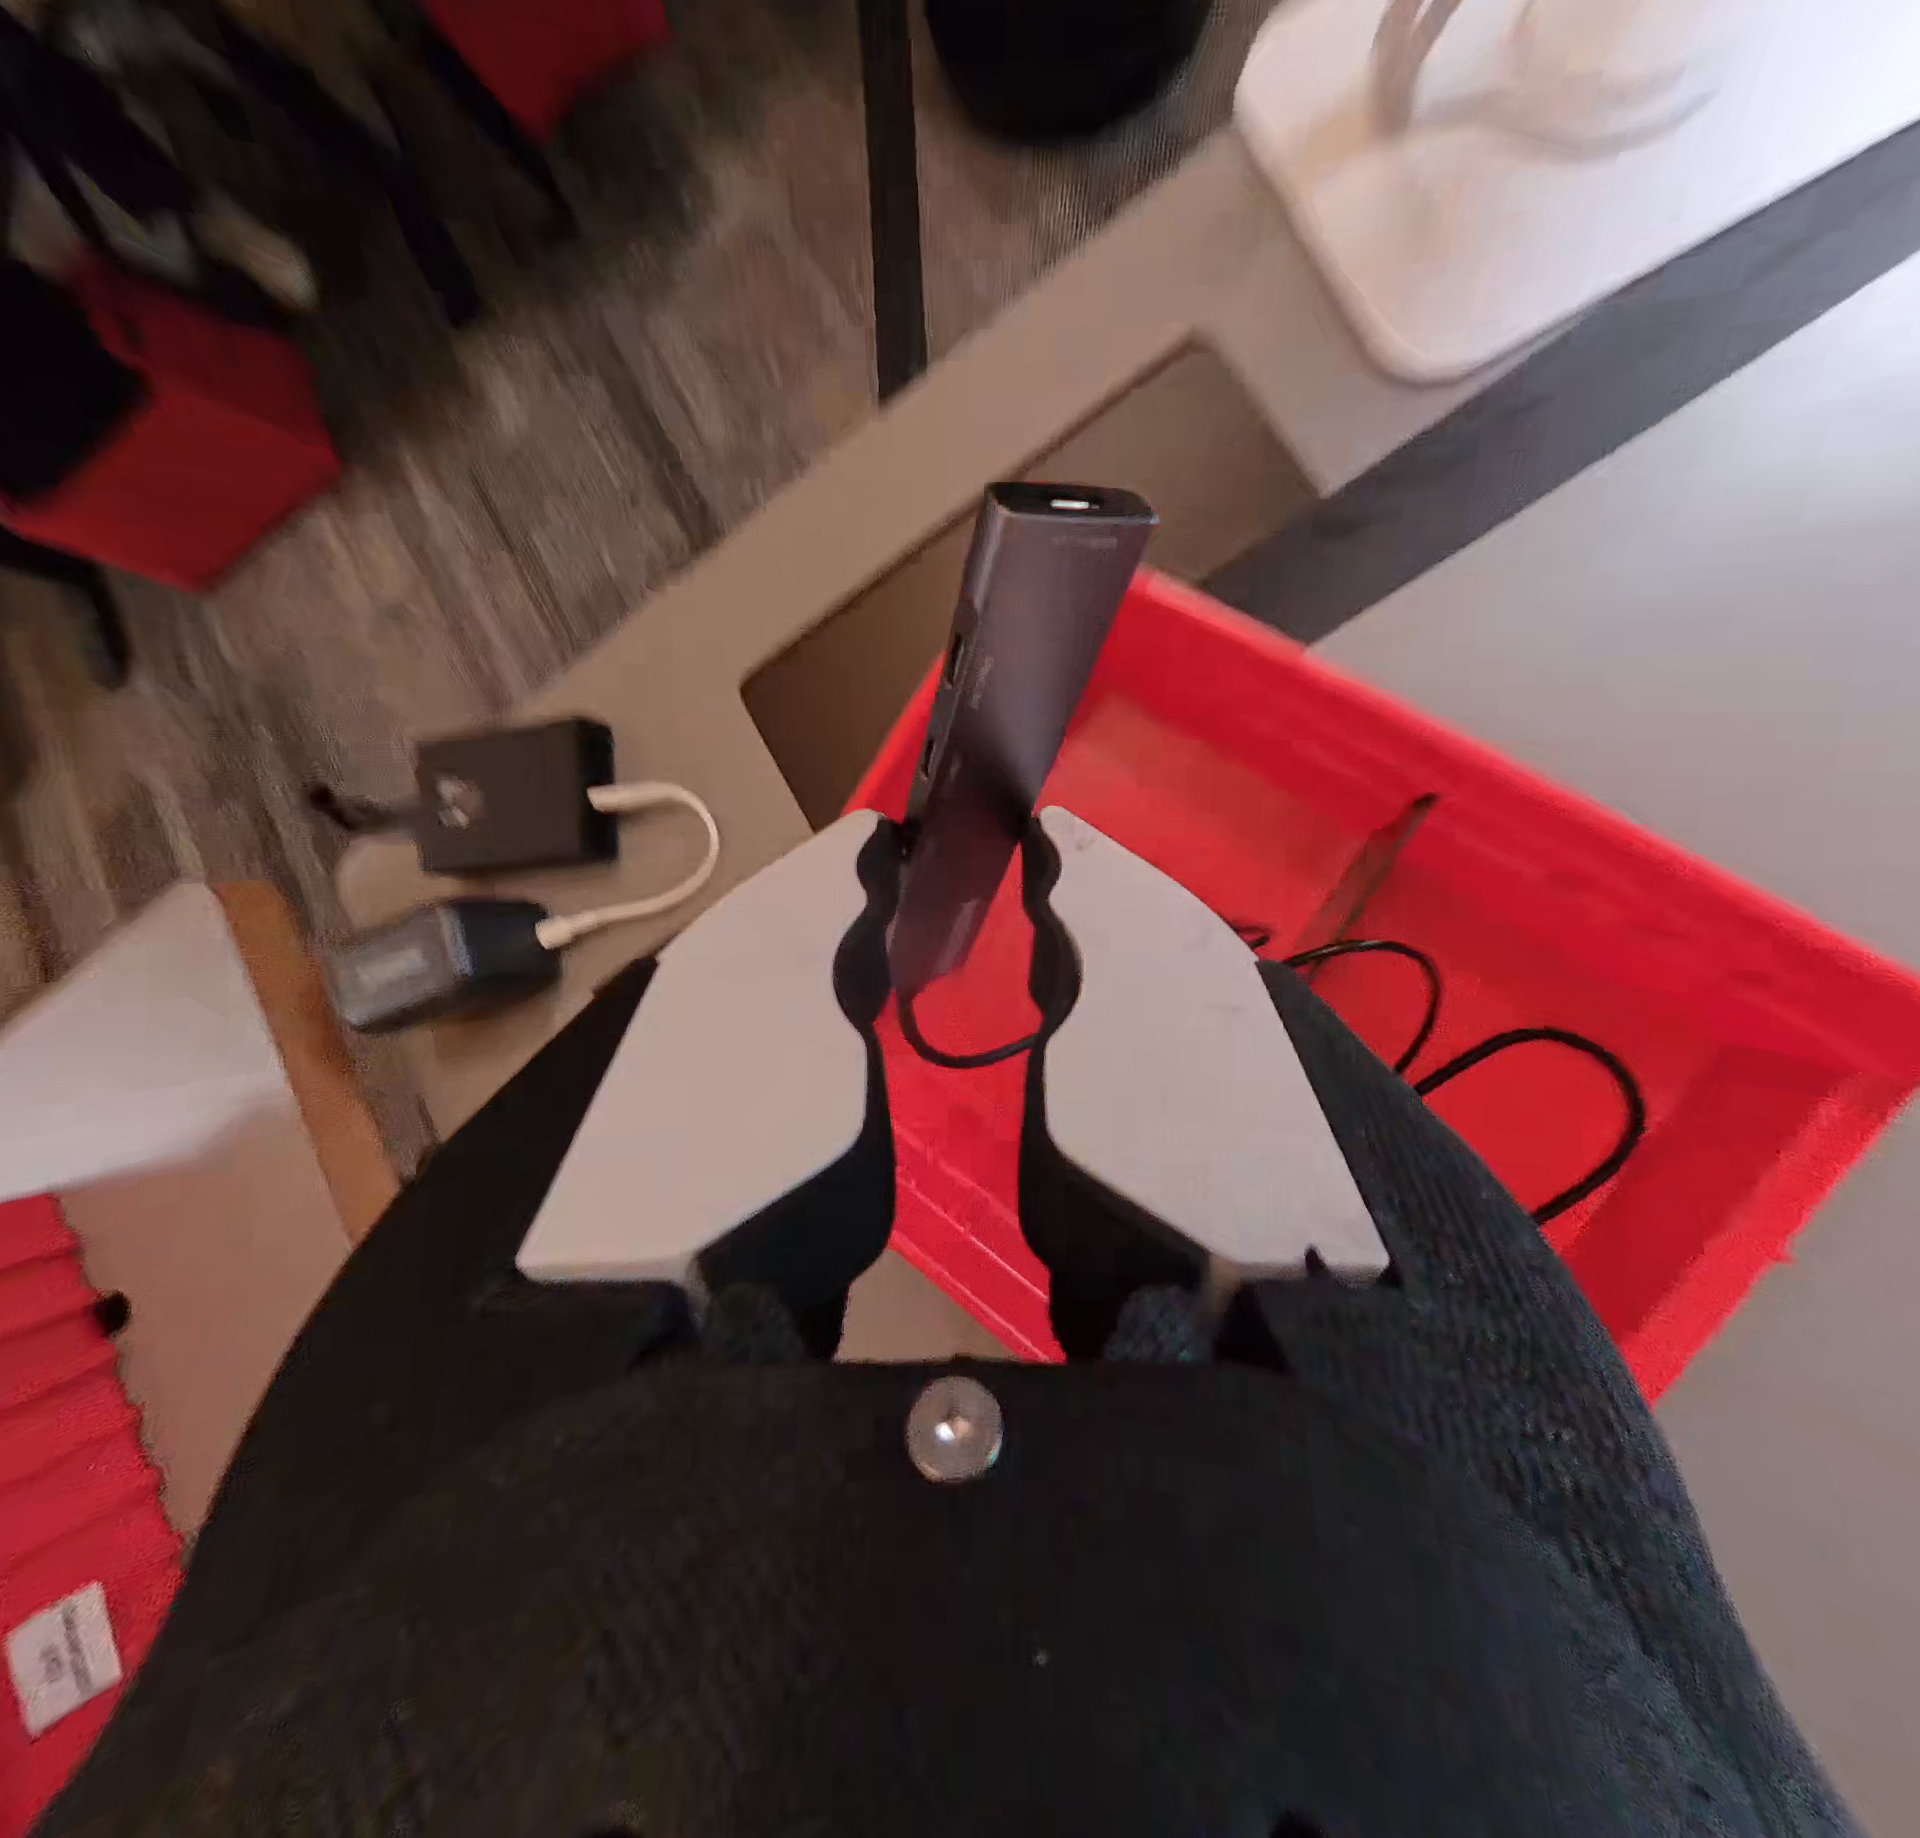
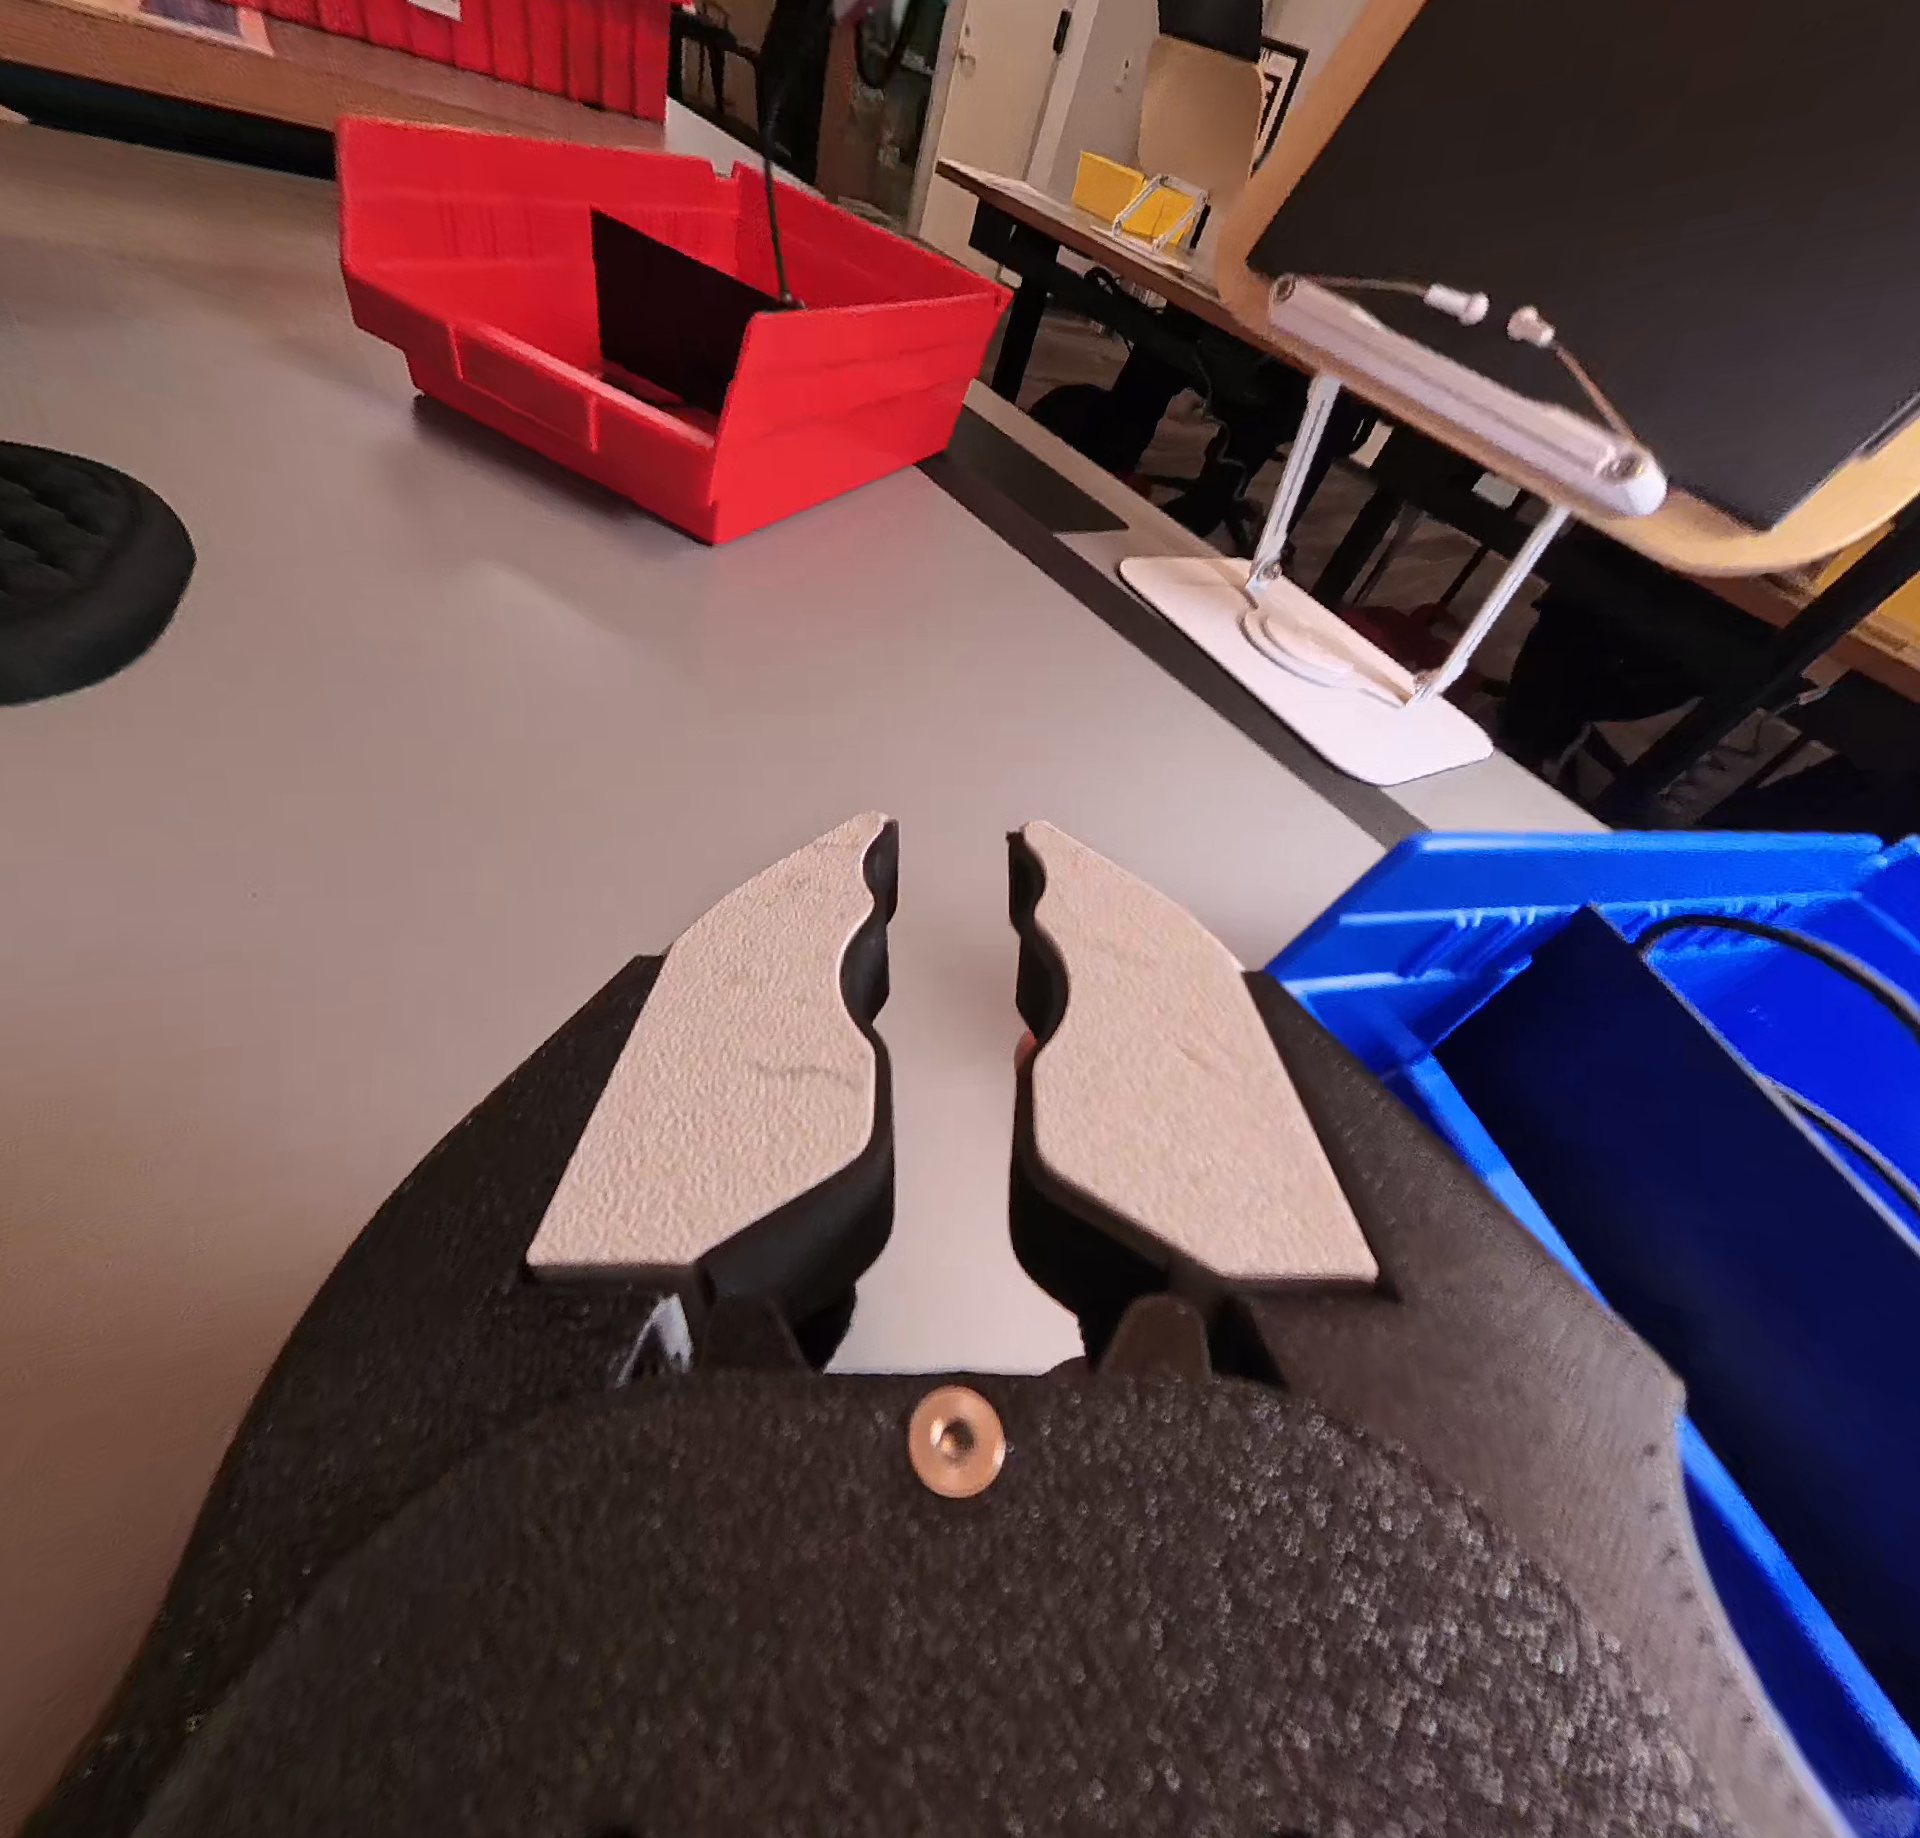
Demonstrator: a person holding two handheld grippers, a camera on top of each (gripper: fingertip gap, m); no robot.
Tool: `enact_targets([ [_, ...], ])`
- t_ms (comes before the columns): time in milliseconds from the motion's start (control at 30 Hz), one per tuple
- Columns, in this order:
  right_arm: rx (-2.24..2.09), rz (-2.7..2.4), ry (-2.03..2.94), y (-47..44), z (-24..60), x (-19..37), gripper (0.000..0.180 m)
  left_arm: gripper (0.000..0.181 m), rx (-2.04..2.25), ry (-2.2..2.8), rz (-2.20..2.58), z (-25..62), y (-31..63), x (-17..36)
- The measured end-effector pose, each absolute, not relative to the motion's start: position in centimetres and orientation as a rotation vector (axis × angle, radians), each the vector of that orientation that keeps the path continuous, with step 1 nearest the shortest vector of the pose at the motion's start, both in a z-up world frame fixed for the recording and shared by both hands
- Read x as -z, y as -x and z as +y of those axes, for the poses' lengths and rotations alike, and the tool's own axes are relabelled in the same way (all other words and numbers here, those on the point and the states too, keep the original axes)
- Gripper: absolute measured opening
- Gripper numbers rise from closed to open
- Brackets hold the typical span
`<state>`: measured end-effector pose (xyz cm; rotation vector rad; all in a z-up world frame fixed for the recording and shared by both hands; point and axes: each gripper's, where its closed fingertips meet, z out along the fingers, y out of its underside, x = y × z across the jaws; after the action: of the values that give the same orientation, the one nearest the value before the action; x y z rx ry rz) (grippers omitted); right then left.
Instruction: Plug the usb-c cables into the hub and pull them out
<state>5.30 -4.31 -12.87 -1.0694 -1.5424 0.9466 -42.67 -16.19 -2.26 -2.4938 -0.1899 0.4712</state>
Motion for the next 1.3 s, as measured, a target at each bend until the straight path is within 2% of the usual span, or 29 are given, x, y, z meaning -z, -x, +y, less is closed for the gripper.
enact_targets([
  [33,-0.946,-1.538,1.054,-5.1,-4.4,12.3,0.02,0.023,-0.481,2.435,-0.149,-15.8,41.4,0.0],
  [200,-0.954,-1.517,0.932,-3.7,-5.8,8.0,0.019,0.023,-0.538,2.172,0.096,-14.3,33.0,-9.3],
  [333,-0.991,-1.491,0.818,-2.5,-7.7,4.3,0.018,0.023,-0.369,2.074,0.284,-13.3,24.2,-11.4],
  [433,-1.057,-1.448,0.763,-1.8,-8.9,1.8,0.018,0.023,-0.171,2.018,0.391,-12.6,17.8,-9.5],
  [567,-1.166,-1.393,0.8,-1.4,-9.7,0.5,0.017,0.023,-0.013,1.927,0.46,-11.6,11.1,-4.0],
  [767,-1.242,-1.348,0.964,0.3,-10.0,2.6,0.027,0.023,-0.195,1.789,0.482,-9.6,5.2,3.5],
  [900,-1.321,-1.363,1.033,1.4,-10.0,4.5,0.03,0.023,-0.367,1.718,0.563,-8.9,2.7,5.6],
  [967,-1.359,-1.384,1.03,1.4,-10.2,5.2,0.02,0.023,-0.438,1.699,0.584,-8.8,2.3,6.4],
  [1167,-1.316,-1.51,0.944,1.3,-10.4,8.2,0.009,0.022,-0.64,1.56,0.714,-9.3,1.1,8.6],
  [1300,-1.17,-1.548,0.794,0.6,-10.3,9.2,0.009,0.022,-0.531,1.549,0.74,-9.7,0.5,9.7],
])
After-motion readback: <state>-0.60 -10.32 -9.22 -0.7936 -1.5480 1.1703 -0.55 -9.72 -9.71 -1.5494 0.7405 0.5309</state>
